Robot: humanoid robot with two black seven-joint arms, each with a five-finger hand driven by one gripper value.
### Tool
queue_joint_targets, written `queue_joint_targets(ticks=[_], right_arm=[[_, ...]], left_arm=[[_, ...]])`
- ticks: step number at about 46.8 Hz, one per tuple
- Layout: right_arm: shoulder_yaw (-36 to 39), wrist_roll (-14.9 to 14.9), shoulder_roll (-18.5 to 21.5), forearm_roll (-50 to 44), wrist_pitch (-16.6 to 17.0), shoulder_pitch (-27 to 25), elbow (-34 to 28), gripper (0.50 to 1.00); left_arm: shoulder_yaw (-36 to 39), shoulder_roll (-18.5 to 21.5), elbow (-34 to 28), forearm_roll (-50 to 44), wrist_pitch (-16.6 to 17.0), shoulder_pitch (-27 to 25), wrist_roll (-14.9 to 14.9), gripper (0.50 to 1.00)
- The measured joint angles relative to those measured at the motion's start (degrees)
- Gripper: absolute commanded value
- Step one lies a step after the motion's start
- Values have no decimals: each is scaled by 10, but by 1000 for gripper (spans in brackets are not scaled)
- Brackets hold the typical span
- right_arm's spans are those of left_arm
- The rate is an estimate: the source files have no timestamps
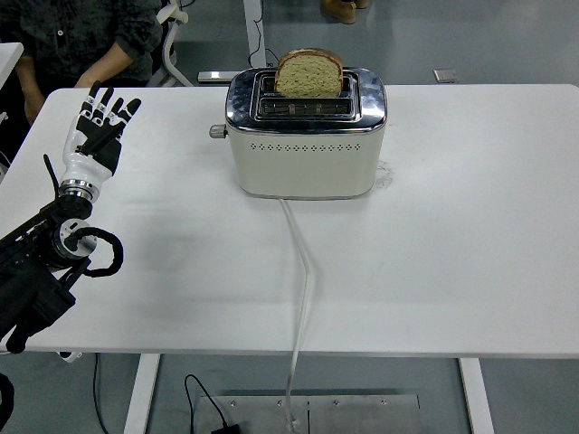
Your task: Press down toaster
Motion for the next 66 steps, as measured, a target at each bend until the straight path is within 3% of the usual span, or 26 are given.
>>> queue_joint_targets(ticks=[30,39,49,66], right_arm=[[0,0,0,0,0,0,0,998],[0,0,0,0,0,0,0,998],[0,0,0,0,0,0,0,998],[0,0,0,0,0,0,0,998]], left_arm=[[1,3,0,3,0,-1,1,1000],[1,1,0,69,1,-8,3,1000],[1,6,-4,78,-2,-5,3,1000],[4,40,-12,174,-9,5,2,1000]])
